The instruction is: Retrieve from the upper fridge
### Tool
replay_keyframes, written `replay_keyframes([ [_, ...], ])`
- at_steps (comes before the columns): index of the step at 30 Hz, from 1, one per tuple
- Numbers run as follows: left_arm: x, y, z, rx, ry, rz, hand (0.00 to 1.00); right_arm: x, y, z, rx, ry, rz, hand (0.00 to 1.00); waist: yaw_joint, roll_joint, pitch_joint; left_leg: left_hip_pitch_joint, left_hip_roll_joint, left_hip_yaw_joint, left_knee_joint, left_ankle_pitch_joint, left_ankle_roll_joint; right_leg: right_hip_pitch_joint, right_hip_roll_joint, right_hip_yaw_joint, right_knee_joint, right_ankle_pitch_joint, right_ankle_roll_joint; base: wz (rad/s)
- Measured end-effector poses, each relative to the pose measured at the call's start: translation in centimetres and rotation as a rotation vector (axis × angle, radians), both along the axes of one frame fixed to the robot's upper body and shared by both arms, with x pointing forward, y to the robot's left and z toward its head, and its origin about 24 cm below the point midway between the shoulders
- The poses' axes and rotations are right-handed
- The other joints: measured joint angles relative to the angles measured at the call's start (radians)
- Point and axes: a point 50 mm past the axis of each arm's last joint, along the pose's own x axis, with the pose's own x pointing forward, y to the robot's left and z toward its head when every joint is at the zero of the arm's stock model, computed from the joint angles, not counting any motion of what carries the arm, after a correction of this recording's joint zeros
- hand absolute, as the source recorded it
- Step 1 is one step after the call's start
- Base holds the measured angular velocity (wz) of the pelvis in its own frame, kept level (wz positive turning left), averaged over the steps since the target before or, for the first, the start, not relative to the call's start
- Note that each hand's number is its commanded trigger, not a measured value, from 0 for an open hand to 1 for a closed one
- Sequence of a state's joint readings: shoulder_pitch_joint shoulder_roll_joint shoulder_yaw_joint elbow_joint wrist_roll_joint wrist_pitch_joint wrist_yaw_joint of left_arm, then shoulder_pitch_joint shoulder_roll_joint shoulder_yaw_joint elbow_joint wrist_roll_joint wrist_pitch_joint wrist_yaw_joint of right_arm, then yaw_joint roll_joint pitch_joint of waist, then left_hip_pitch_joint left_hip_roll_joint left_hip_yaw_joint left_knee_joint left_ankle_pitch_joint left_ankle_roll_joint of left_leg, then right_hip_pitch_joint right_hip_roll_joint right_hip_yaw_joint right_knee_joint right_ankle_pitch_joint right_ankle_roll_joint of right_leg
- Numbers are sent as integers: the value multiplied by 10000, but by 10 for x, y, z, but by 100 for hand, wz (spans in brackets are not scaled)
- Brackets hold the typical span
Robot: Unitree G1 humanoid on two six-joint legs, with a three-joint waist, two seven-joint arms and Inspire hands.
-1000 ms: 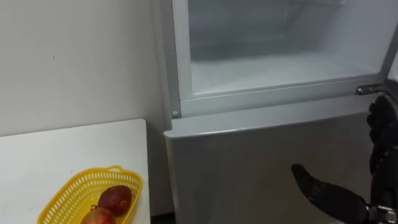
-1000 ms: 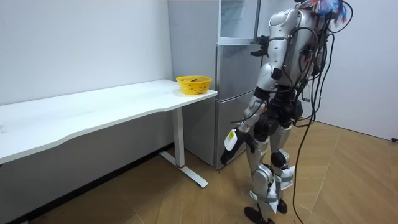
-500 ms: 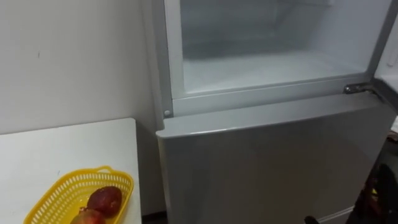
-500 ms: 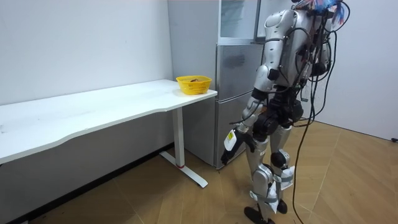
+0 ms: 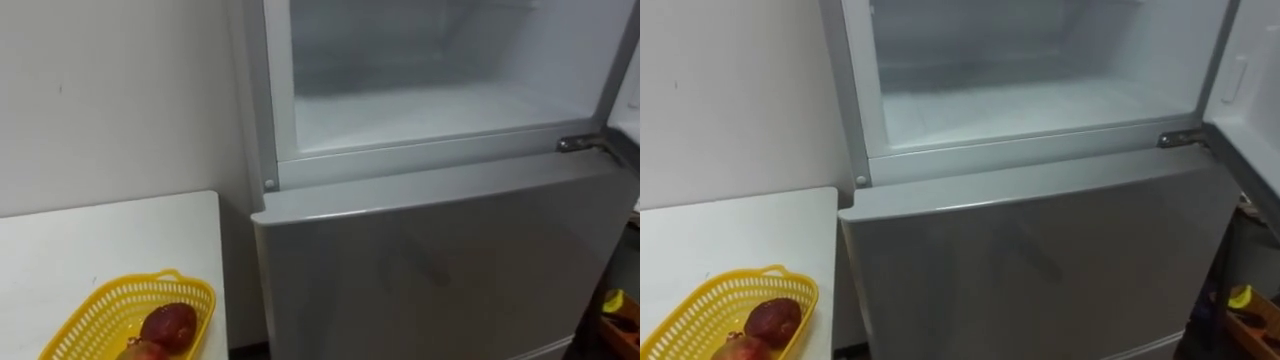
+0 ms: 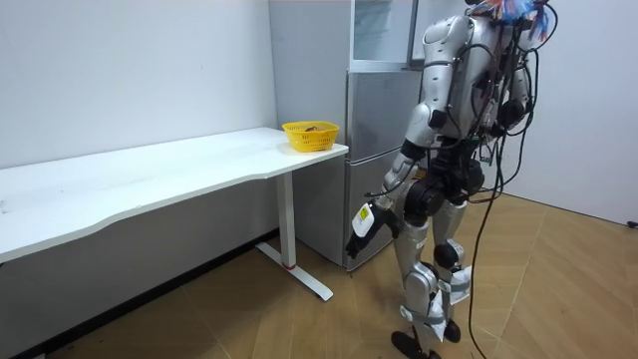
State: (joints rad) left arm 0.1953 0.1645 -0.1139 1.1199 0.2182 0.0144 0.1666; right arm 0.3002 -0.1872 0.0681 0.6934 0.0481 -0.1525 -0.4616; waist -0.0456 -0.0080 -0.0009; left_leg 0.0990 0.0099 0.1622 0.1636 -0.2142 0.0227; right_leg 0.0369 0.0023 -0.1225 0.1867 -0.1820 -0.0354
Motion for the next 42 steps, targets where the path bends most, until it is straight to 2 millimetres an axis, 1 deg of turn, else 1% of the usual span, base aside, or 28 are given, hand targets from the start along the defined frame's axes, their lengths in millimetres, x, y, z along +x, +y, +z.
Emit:
replay_keyframes([
  [2,-7,2,0,40,136,229,0,-17,-5,-13,83,1149,-235,0,13,-54,0,-11,-1,-48,1,0,0,-1,8,59,-2,1,5,-2],
  [4,-16,4,0,104,335,338,0,-28,-7,-19,259,1727,-430,0,7,-90,-24,-6,-6,-97,2,0,0,43,2,39,-12,4,11,3],
  [6,-22,6,0,180,541,500,0,-38,-9,-24,567,2215,-710,0,-9,-148,-21,4,-21,-152,2,0,0,158,-11,-70,-44,18,22,14],
  [8,-29,12,1,371,777,900,0,-54,-10,-33,1094,3314,-1060,0,15,-246,-53,23,-13,-248,5,0,0,303,-12,-203,-164,30,24,21],
  [9,-31,13,2,406,849,971,0,-57,-11,-35,1262,3532,-1194,0,12,-252,-54,42,-19,-275,5,0,0,334,-13,-228,-183,32,24,13],
  [10,-36,15,2,455,1064,1064,0,-63,-11,-38,1584,3923,-1362,0,19,-237,-33,132,-36,-293,3,-1,0,440,-16,-260,-203,27,25,8],
  [11,-42,16,2,448,1339,1220,0,-70,-9,-41,1870,4428,-1427,0,59,-280,-16,248,-57,-335,12,-1,0,537,-25,-284,-254,14,27,7],
  [13,-45,18,2,447,1625,1171,0,-77,-5,-45,2256,5204,-1278,0,85,-326,-8,340,-57,-411,14,-2,0,667,-38,-334,-327,-37,29,12],
  [14,-46,18,2,402,1795,1105,0,-81,-2,-47,2501,5544,-1218,0,160,-328,-3,334,-57,-486,16,-4,1,671,-44,-392,-325,-44,30,17],
  [16,-41,17,1,247,1828,1005,0,-84,2,-49,2823,5811,-1184,0,184,-310,3,318,-57,-636,21,-10,11,657,-56,-498,-332,-48,38,16],
  [18,-41,15,1,221,1883,889,0,-83,5,-50,3027,5800,-1127,0,234,-258,1,317,-58,-692,26,-22,27,663,-57,-530,-330,-45,41,7],
  [21,-41,13,0,174,1939,914,0,-75,9,-50,3233,5619,-997,0,229,-137,10,314,-57,-706,24,-34,38,672,-58,-549,-328,-36,48,0],
  [23,-39,10,0,118,1899,918,0,-70,9,-51,3327,5501,-974,0,227,-28,22,297,-56,-750,18,-62,40,690,-56,-577,-328,-36,49,3],
  [27,-37,9,-1,79,1870,924,0,-67,11,-51,3468,5337,-1104,0,214,58,32,302,-57,-808,-7,-66,35,758,-51,-640,-342,-37,49,5],
  [28,-36,9,-1,109,1877,877,0,-70,11,-51,3634,5274,-1444,0,197,65,34,342,-56,-838,-7,-70,29,834,-47,-678,-363,-36,49,7],
  [30,-34,9,-1,133,1840,794,0,-70,11,-51,3804,5043,-1944,0,203,78,34,374,-51,-834,-6,-72,25,885,-42,-671,-362,-42,40,2],
  [33,-30,7,0,97,1625,762,0,-70,8,-50,4024,4663,-2879,0,185,103,66,334,-59,-810,9,-71,24,821,-38,-659,-358,-47,36,0],
  [37,-32,7,0,14,1609,963,0,-74,0,-48,4666,3650,-5250,0,-84,62,80,451,-60,-814,8,-72,24,858,-41,-520,-340,-137,32,-5],
  [38,-36,9,0,-9,1662,1227,0,-74,-3,-47,4859,3205,-6041,0,-138,36,65,463,-61,-811,8,-74,21,869,-42,-502,-320,-171,33,-7],
  [39,-36,11,1,-8,1624,1356,0,-75,-5,-47,4994,2937,-6630,0,-175,30,66,463,-62,-811,8,-76,18,873,-43,-515,-320,-177,36,0],
  [40,-37,13,1,19,1554,1618,0,-77,-10,-46,5225,2381,-7857,0,-328,-47,45,453,-65,-814,7,-78,14,873,-48,-545,-320,-186,38,5],
  [41,-38,16,2,66,1453,1897,0,-79,-14,-44,5376,1859,-8962,0,-458,-53,52,449,-66,-804,5,-78,14,867,-48,-546,-321,-190,37,0],
  [42,-38,17,3,93,1365,2022,0,-80,-16,-43,5414,1646,-9427,0,-508,-109,26,448,-66,-805,4,-78,14,866,-47,-544,-315,-192,35,0],
])
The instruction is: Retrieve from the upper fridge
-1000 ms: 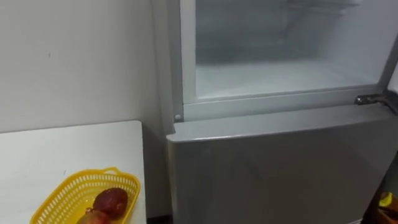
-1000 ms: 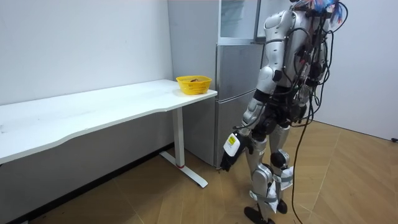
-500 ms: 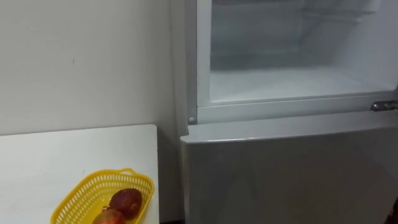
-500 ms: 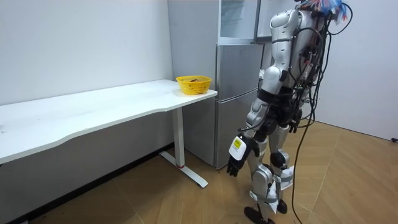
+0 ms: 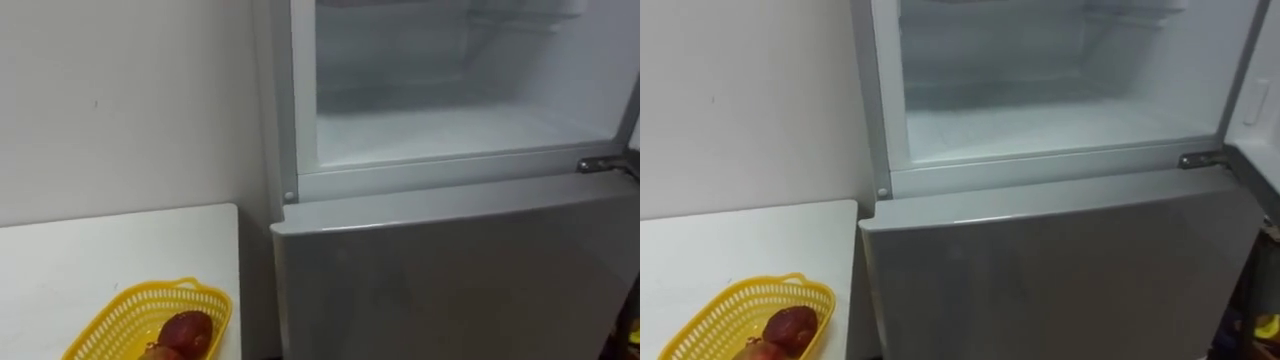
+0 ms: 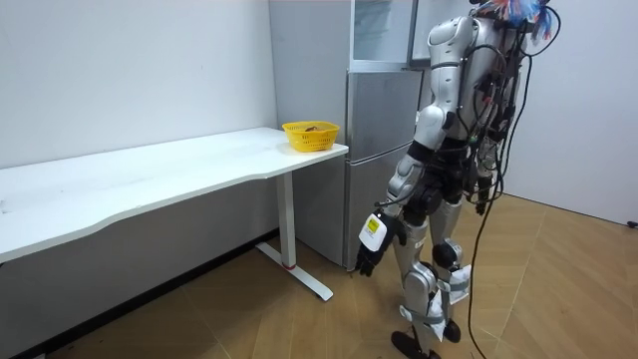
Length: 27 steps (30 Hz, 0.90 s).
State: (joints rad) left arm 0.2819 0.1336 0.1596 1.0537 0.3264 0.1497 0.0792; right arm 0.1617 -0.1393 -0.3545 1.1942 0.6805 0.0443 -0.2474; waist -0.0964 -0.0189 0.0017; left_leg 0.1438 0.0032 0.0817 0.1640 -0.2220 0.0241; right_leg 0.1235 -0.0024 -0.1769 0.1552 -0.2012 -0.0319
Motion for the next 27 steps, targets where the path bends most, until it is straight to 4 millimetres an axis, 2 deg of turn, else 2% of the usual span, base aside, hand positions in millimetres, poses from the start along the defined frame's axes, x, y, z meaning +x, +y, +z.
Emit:
replay_keyframes([
  [3,-3,7,3,227,-217,561,0,-1,-14,6,-270,-787,-3164,0,-160,-57,-9,7,-9,32,0,0,0,-26,5,67,13,-6,-3,-7],
  [5,0,12,6,394,-490,642,0,4,-31,13,-451,-1717,-5775,0,-299,-54,-7,7,-12,183,1,0,0,-100,8,184,160,-14,0,-14],
  [10,7,17,8,584,-865,677,0,27,-57,29,-488,-3857,-9345,0,-445,-142,-19,-53,-46,368,-2,1,0,-349,12,348,355,-82,-25,-11],
  [15,17,21,12,732,-1333,531,0,67,-82,62,-914,-6211,-9615,0,-556,-258,-25,-155,-21,444,8,2,-3,-469,31,365,392,-83,-29,-1],
  [17,18,21,13,736,-1423,506,0,93,-97,91,-1236,-7700,-9273,0,-610,-271,-21,-214,-21,504,15,3,-3,-559,29,368,424,-78,-30,0],
  [18,18,22,13,741,-1455,503,0,99,-100,98,-1329,-8042,-9225,0,-617,-288,-17,-235,-23,504,17,3,-3,-584,35,364,450,-78,-30,0],
  [20,20,22,14,768,-1660,449,0,117,-113,129,-1803,-9317,-9019,0,-655,-336,-22,-288,-20,505,17,3,-4,-604,67,368,497,-75,-34,0],
  [23,19,24,16,789,-1835,482,0,129,-121,159,-2277,-10594,-8837,0,-612,-383,-17,-287,-16,505,13,3,-4,-541,53,366,475,-74,-36,0],
  [27,19,23,15,761,-1863,466,0,140,-123,191,-2560,-11965,-8537,0,-629,-299,-14,-369,-22,501,15,3,-4,-615,45,369,458,-72,-38,0],
])
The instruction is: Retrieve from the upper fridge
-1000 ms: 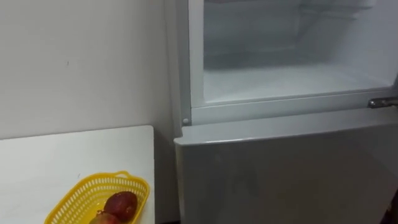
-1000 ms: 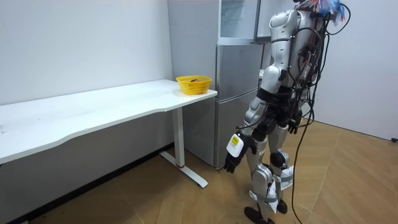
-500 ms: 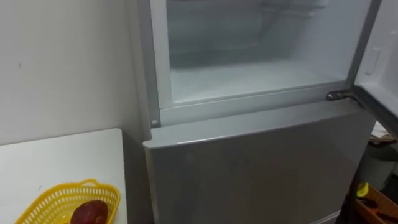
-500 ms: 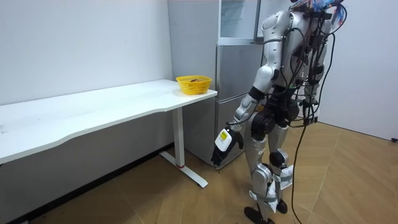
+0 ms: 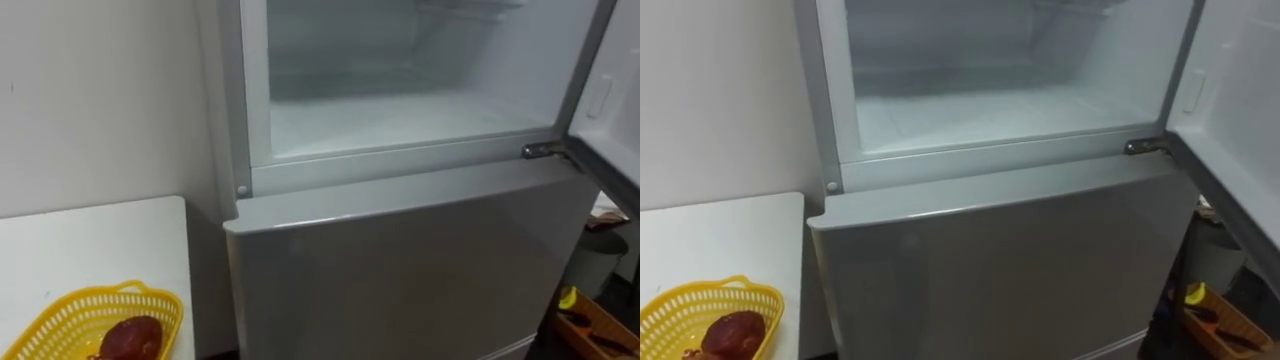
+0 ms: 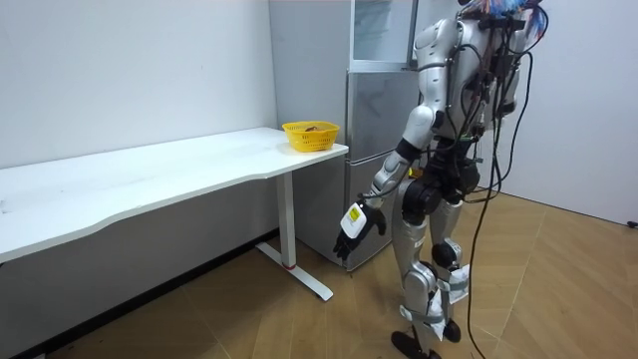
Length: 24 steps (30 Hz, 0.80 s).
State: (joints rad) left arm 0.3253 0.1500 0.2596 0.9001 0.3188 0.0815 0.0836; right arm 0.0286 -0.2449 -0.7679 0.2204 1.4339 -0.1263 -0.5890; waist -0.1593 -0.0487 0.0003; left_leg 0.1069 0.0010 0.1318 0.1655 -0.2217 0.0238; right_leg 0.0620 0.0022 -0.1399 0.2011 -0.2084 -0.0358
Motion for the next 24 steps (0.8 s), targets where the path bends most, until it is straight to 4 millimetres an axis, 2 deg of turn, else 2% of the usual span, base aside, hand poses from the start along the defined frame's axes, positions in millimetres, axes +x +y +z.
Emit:
replay_keyframes([
  [2,0,0,0,-4,-16,-12,0,9,0,18,-569,-739,78,0,6,139,-22,-114,1,-1,-2,0,0,-124,5,10,8,7,-5,0],
  [3,0,-1,0,-15,-15,-11,0,11,0,21,-676,-880,117,0,4,118,-4,-112,2,7,-8,0,0,-139,2,11,9,7,-5,0],
  [6,0,-5,-2,-100,21,-79,0,16,2,35,-1342,-1453,381,0,45,199,-58,-110,4,40,-16,0,0,-203,2,14,23,7,-5,-2],
  [8,-2,-6,-3,-144,138,-132,0,23,8,50,-1975,-2016,846,0,244,267,-82,-96,32,95,-22,1,0,-254,20,102,79,20,-25,-19],
  [11,-5,-7,-4,-187,199,-132,0,32,18,67,-2808,-2752,1531,0,273,308,-73,-54,38,95,-20,1,0,-148,5,75,98,26,-33,0],
  [15,-4,-11,-5,-276,136,-280,0,43,29,80,-3597,-3604,2259,0,327,264,-48,-58,72,81,-5,1,0,-127,9,68,94,28,-37,8],
  [20,-13,-15,-8,-462,512,-381,0,55,46,95,-4694,-4650,3396,0,591,288,-44,-67,70,63,30,0,-1,-118,-36,18,61,47,-22,3],
  [24,-19,-21,-11,-649,876,-595,0,61,52,100,-5160,-5257,3826,0,607,382,-29,-69,69,58,40,0,0,-128,-46,0,24,63,3,3],
])
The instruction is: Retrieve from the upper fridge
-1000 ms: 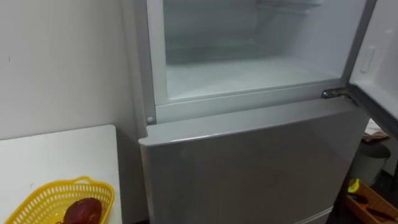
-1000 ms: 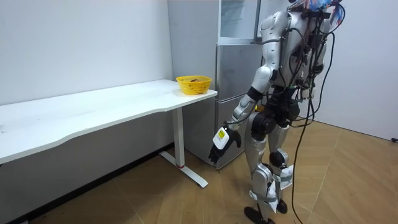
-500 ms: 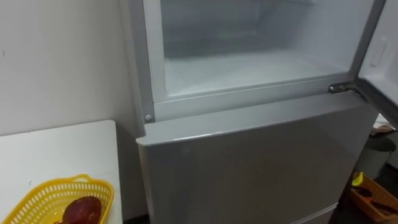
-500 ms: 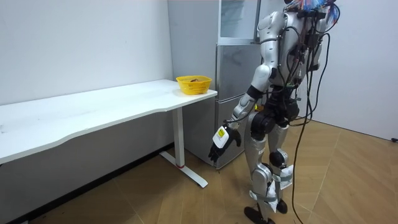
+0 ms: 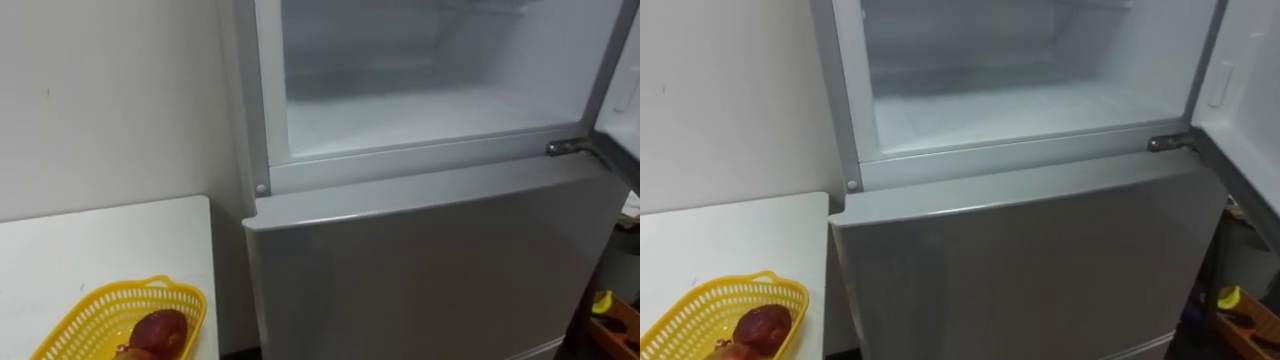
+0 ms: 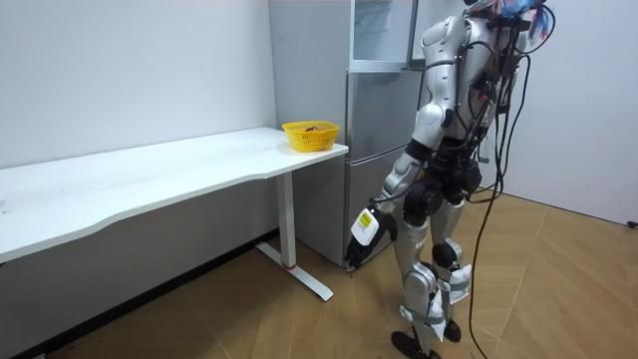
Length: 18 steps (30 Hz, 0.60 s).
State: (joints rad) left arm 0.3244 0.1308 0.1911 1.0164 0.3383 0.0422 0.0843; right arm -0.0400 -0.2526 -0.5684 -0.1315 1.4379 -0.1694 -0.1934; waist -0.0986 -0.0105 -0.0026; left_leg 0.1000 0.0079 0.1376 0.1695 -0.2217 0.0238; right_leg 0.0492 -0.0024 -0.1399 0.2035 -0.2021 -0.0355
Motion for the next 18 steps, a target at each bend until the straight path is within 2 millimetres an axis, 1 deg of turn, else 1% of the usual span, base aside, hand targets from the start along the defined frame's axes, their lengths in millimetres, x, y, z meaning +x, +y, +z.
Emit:
replay_keyframes([
  [5,2,-1,-1,-68,-1,-110,0,7,14,6,-857,-803,804,0,191,118,-45,-23,9,-4,45,3,-4,-120,9,-18,58,17,-31,-2],
  [8,2,-2,-1,-94,11,-119,0,13,27,10,-1344,-1163,1548,0,221,111,-43,-35,8,-13,40,10,-16,-93,17,-50,189,8,-52,0],
  [12,1,-2,-1,-105,62,-103,0,18,38,12,-1831,-1298,2143,0,239,67,-28,-33,0,5,23,18,-29,-100,21,-73,177,11,-57,0],
  [15,-4,0,-1,-85,232,-57,0,20,42,13,-2463,-1254,2323,0,280,-82,-39,-25,8,-2,25,18,-29,-98,19,-87,168,10,-58,0],
  [17,-6,0,-1,-105,345,-100,0,21,45,14,-3055,-1042,2487,0,313,-224,-55,-8,21,-16,32,18,-29,-73,17,-108,166,12,-61,0],
  [18,-6,0,-1,-121,350,-108,0,22,46,14,-3209,-1025,2516,0,329,-242,-63,-2,23,-16,36,18,-29,-65,15,-111,167,12,-62,0],
])
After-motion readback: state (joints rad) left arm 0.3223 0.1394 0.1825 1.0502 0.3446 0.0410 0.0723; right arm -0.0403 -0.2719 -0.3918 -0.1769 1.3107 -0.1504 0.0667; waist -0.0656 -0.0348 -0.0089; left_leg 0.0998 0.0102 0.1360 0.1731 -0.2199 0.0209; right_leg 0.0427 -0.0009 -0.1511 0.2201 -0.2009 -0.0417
